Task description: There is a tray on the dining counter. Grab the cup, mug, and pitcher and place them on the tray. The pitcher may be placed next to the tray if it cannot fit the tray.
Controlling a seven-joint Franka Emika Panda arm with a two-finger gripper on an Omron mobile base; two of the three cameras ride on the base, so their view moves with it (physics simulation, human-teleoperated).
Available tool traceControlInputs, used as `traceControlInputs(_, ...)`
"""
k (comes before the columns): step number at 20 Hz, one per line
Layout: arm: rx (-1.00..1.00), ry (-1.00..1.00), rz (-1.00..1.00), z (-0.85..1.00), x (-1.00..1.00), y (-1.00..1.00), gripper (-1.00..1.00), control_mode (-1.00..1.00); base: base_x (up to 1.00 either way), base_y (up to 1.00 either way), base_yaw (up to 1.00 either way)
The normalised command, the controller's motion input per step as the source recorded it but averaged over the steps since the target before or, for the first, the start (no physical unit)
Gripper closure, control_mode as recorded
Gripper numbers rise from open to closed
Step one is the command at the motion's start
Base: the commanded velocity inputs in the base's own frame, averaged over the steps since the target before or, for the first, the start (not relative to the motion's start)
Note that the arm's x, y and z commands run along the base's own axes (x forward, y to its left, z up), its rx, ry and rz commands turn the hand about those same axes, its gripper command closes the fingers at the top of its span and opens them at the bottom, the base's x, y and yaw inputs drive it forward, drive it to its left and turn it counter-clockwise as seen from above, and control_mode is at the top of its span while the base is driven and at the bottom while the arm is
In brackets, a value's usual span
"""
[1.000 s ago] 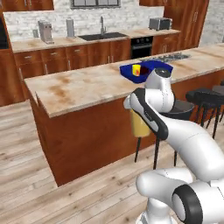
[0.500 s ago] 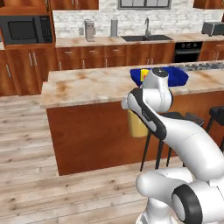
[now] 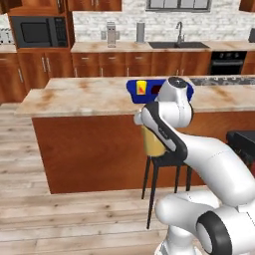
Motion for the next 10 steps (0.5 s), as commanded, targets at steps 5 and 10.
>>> traceControlInputs(5, 0.0, 0.0, 0.0, 0.0, 0.0, 0.0, 1.0, 1.0, 0.17, -0.68, 0.02)
traceControlInputs(10, 0.0, 0.0, 0.0, 0.0, 0.0, 0.0, 1.0, 1.0, 0.3, -0.59, -0.13)
